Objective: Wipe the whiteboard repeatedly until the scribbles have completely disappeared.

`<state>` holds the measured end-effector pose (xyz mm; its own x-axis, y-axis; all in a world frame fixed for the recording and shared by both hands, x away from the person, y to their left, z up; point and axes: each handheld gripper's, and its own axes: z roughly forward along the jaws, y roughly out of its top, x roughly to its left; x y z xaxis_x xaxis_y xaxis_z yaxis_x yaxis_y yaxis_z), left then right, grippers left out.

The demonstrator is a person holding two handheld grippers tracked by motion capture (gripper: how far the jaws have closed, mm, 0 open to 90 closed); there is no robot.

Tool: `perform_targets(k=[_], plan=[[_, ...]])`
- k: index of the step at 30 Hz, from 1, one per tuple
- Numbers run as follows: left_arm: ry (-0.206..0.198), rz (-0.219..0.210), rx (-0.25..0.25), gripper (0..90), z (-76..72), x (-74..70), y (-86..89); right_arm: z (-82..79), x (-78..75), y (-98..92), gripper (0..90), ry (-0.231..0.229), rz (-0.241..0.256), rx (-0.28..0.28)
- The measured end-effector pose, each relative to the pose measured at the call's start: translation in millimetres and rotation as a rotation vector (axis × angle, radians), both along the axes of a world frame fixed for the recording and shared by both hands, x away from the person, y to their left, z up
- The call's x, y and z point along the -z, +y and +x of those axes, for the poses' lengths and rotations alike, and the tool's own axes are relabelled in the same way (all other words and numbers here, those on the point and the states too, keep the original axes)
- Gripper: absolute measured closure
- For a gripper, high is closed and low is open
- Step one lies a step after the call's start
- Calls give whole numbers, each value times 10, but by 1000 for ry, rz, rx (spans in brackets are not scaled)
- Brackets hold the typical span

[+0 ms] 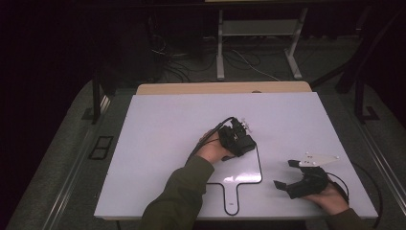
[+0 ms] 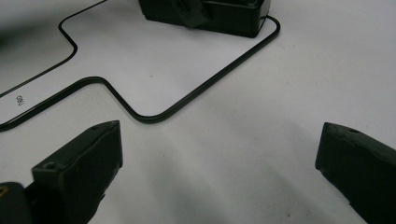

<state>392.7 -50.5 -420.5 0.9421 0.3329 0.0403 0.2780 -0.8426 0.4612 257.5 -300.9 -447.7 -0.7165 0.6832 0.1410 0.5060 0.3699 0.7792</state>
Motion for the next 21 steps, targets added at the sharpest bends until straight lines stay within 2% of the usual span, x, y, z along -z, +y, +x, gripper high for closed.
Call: perform_targets(k=[10,11,15,19,21], plan=[[6,-16,94,393,-367,7,-76,-4,-1,3,0,2,1,1],[7,-7,111,393,-397,2,-74,-6,-2,4,0,3,1,1],[29,-26,135,393,-528,7,-84,-3,-1,7,0,0,-1,1],[37,-31,164,393,-599,2,-84,-3,0,11,0,-2,-4,-1],[62,-61,141,393,-574,1,-54,-4,-1,10,0,-2,-4,0]])
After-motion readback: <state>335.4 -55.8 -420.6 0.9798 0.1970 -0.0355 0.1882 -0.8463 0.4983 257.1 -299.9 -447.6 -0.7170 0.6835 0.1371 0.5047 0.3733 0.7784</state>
